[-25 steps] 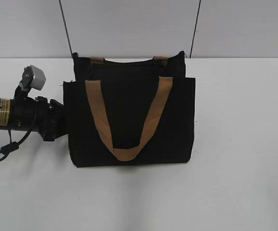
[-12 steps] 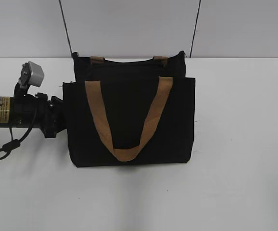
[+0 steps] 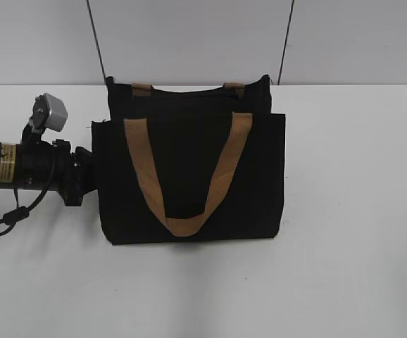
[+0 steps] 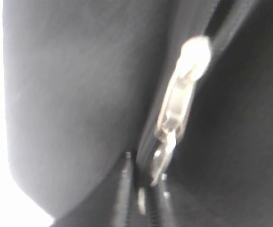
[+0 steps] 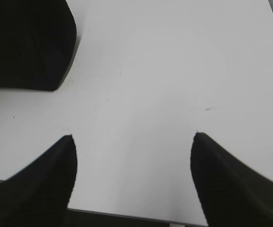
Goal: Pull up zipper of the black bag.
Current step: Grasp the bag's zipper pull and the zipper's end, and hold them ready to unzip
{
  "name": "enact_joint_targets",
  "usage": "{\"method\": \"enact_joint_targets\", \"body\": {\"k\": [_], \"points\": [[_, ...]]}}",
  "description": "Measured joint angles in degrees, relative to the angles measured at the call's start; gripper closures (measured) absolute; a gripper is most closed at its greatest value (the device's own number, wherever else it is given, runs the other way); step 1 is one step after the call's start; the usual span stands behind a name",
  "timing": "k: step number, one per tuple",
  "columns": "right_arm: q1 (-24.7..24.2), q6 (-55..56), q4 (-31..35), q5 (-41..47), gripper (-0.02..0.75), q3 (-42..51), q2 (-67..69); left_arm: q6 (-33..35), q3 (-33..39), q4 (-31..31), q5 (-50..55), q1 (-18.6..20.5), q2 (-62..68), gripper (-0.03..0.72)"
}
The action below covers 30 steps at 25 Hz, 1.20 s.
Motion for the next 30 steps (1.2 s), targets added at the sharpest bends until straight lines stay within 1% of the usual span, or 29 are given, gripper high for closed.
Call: {"method": "enact_joint_targets", "body": {"k": [3, 5, 6, 10, 12, 14, 16, 17, 20, 21, 25, 30], "points": [[0.0, 0.0, 0.0, 0.0, 0.159, 0.0, 0.0, -0.2, 0.0, 0.3, 0.1, 0.0, 0.0, 0.651], [0.0, 0.0, 0.0, 0.0, 0.159, 0.0, 0.0, -0.5, 0.0, 0.3, 0.2, 0.0, 0.0, 0.636], [0.0, 0.0, 0.0, 0.0, 0.159, 0.0, 0.0, -0.7, 0.0, 0.4, 0.3, 0.0, 0.0, 0.621], [0.0, 0.0, 0.0, 0.0, 0.159, 0.0, 0.0, -1.2, 0.0, 0.4, 1.3, 0.0, 0.0, 0.508], [0.0, 0.0, 0.0, 0.0, 0.159, 0.0, 0.0, -1.3, 0.0, 0.4, 1.7, 0.0, 0.0, 0.484], [0.0, 0.0, 0.0, 0.0, 0.159, 0.0, 0.0, -1.5, 0.0, 0.4, 1.8, 0.0, 0.0, 0.48], [0.0, 0.0, 0.0, 0.0, 0.159, 0.0, 0.0, -1.4, 0.0, 0.4, 1.8, 0.0, 0.0, 0.501], [0.0, 0.0, 0.0, 0.0, 0.159, 0.0, 0.0, -1.4, 0.0, 0.4, 1.8, 0.0, 0.0, 0.526], [0.0, 0.0, 0.0, 0.0, 0.159, 0.0, 0.0, -1.4, 0.0, 0.4, 2.3, 0.0, 0.0, 0.638], [0.0, 0.0, 0.0, 0.0, 0.159, 0.0, 0.0, -1.4, 0.0, 0.5, 2.4, 0.0, 0.0, 0.662], [0.0, 0.0, 0.0, 0.0, 0.159, 0.0, 0.0, -1.7, 0.0, 0.4, 2.5, 0.0, 0.0, 0.665], [0.0, 0.0, 0.0, 0.0, 0.159, 0.0, 0.0, -4.9, 0.0, 0.9, 3.2, 0.1, -1.4, 0.665]]}}
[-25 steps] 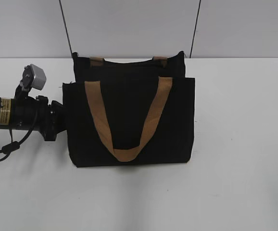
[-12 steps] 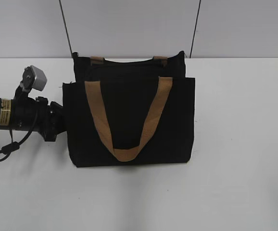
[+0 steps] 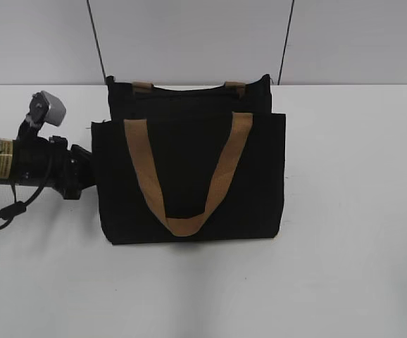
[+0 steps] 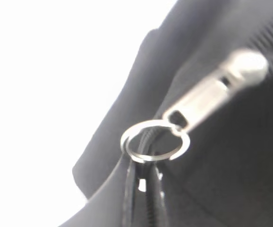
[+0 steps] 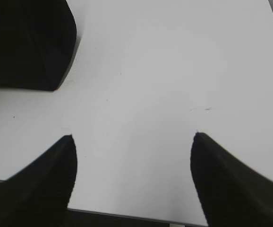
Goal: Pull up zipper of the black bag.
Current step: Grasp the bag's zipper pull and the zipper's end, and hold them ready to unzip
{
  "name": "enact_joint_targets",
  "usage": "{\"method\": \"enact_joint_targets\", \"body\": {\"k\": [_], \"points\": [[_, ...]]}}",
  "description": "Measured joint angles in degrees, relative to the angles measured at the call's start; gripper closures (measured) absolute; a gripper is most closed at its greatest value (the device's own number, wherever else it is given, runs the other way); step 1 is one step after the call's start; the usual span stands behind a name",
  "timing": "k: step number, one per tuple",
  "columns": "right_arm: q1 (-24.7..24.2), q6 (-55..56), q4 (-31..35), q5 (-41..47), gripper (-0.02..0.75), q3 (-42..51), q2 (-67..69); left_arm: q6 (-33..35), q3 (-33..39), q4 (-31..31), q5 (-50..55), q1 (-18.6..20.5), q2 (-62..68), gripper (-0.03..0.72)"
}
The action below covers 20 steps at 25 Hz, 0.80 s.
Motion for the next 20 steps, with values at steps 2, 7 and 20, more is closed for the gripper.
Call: {"method": "enact_joint_targets", "body": {"k": [2, 7, 20], "points": [[0.0, 0.0, 0.0, 0.0, 0.159, 0.0, 0.0, -3.0, 0.0, 0.5, 0.7, 0.5, -2.6, 0.666], [0.0, 0.0, 0.0, 0.0, 0.159, 0.0, 0.0, -15.8, 0.0, 2.3, 3.5, 2.8, -10.3, 0.666], [0.0, 0.0, 0.0, 0.0, 0.159, 0.0, 0.0, -25.5, 0.0, 13.9, 6.6, 3.1, -31.8, 0.666]]}}
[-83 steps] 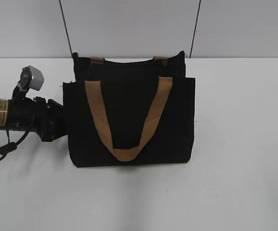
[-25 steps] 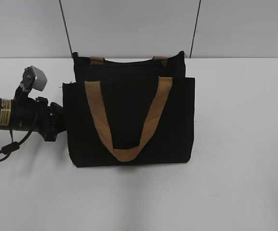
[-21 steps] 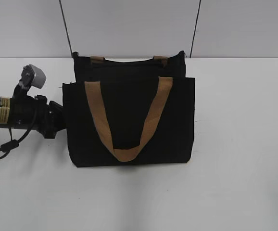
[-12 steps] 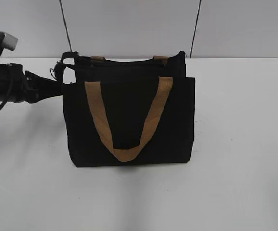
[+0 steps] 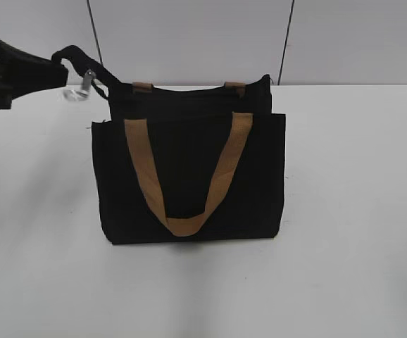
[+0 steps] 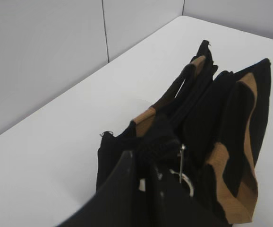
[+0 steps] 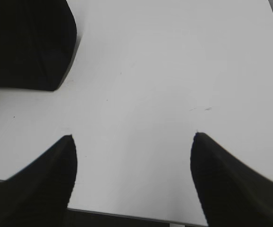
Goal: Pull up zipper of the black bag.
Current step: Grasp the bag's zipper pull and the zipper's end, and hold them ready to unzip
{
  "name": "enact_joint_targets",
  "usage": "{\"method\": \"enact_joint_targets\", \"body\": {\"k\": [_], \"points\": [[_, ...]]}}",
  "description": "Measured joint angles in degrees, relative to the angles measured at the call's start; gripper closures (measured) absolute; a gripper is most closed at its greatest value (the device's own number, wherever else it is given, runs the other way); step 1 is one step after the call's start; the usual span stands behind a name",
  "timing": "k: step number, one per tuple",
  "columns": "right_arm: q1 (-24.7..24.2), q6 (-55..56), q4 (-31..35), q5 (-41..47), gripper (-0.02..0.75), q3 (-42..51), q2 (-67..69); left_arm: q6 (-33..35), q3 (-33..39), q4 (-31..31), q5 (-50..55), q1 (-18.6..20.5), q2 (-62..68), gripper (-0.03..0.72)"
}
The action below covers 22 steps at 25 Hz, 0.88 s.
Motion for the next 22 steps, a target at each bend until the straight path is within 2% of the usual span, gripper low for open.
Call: {"method": "enact_joint_targets", "body": {"k": [3, 7, 22], "points": [[0.0, 0.0, 0.0, 0.0, 0.159, 0.0, 0.0, -2.9, 0.0, 3.2, -0.3, 0.0, -4.6, 0.667], [0.0, 0.0, 0.0, 0.0, 0.159, 0.0, 0.0, -4.0, 0.0, 4.1, -1.8, 0.0, -6.5, 0.667], [0.0, 0.0, 0.0, 0.0, 0.159, 0.0, 0.0, -4.1, 0.0, -1.1, -4.2, 0.0, -6.6, 0.667]]}}
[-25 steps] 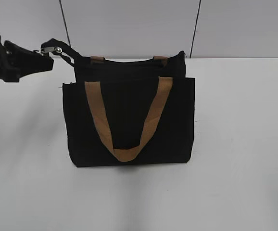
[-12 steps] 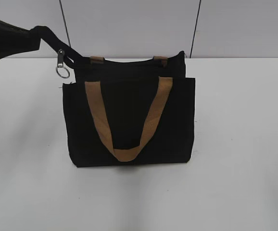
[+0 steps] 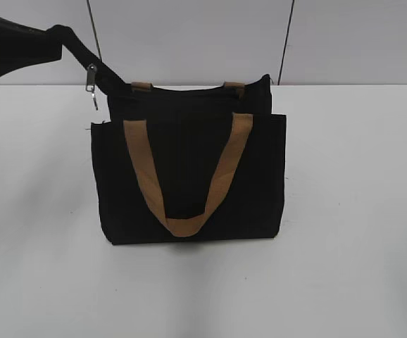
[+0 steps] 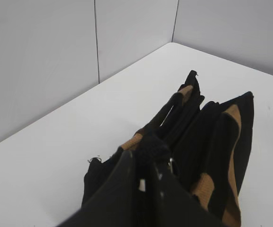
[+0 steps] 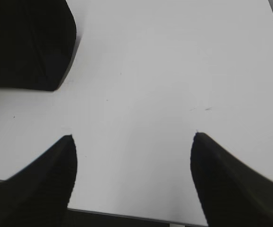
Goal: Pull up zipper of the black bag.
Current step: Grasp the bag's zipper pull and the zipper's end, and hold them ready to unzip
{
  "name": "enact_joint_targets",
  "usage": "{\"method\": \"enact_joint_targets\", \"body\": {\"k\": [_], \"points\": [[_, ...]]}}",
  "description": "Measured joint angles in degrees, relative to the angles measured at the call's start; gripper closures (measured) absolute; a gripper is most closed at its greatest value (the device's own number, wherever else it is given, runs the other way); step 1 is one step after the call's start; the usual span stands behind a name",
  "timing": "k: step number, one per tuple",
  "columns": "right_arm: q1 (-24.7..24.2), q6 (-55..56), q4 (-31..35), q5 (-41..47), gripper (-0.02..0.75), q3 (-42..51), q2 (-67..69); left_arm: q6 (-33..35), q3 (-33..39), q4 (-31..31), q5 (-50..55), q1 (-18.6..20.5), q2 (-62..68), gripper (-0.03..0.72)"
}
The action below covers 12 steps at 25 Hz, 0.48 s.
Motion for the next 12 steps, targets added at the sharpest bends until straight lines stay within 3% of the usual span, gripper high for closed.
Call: {"method": "enact_joint_targets", "body": {"k": [12], "points": [[0.0, 0.0, 0.1, -0.1, 0.159, 0.0, 0.0, 0.0, 0.0, 0.0, 0.0, 0.0, 0.0, 0.667]]}}
